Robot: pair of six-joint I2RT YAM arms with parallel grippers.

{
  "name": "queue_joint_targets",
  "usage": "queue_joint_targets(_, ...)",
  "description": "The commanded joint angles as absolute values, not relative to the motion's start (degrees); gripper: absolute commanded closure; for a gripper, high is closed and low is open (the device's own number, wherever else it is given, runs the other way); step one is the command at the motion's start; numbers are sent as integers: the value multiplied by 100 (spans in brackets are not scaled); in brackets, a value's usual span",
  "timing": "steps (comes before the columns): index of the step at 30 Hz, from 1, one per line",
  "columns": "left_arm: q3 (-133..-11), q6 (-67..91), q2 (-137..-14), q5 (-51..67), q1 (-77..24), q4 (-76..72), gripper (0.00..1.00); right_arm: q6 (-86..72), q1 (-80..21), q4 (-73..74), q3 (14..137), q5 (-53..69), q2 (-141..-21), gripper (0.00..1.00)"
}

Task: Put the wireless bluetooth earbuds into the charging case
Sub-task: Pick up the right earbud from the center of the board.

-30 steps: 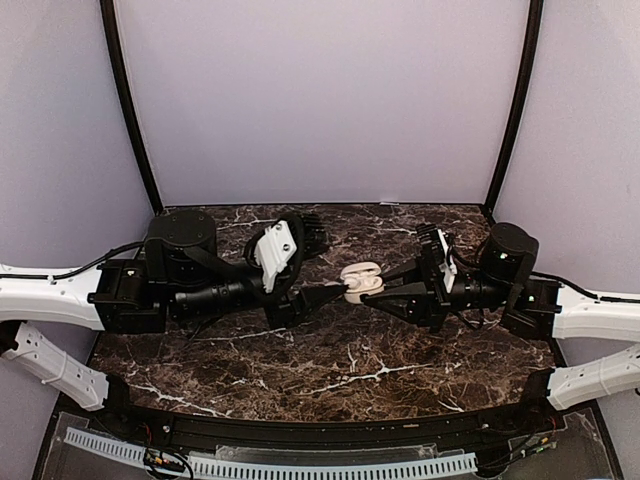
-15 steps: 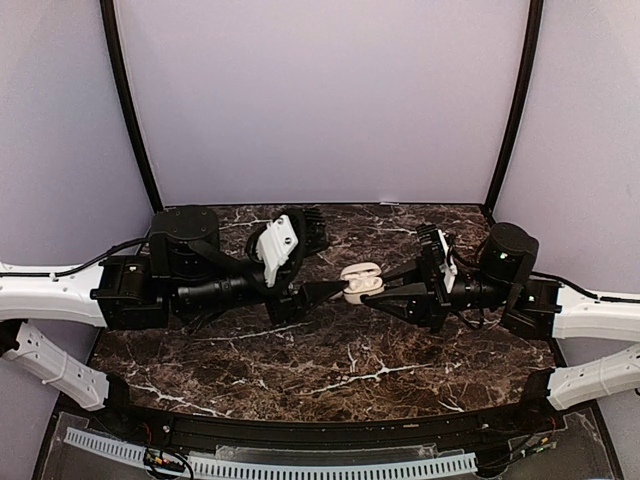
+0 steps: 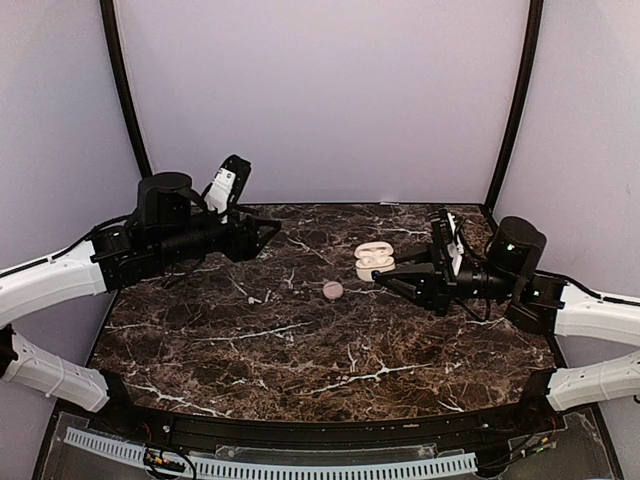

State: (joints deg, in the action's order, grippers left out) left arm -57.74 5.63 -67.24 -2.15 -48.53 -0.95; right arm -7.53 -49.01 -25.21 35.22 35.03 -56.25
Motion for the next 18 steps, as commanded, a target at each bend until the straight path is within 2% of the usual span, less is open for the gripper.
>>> queue_joint_targets(1, -5807, 1336, -7158, 138, -4281, 1120, 38, -1110, -4697, -2447, 3520, 3598, -5603, 100)
queue_joint_targets(4, -5943, 1672, -7692, -301, -3886, 1833, 40, -1091, -4605, -2253, 3561, 3577, -5617, 100)
queue_joint_targets(9, -5542, 2006, -7954, -630, -3749, 1919, 41, -1040, -4544, -2154, 3546, 3573, -5597, 100)
queue_joint_targets(18, -5678, 1525, -9203, -30, -3300, 2030, 42, -1007, -4526, -2158, 3503, 3591, -5588, 100)
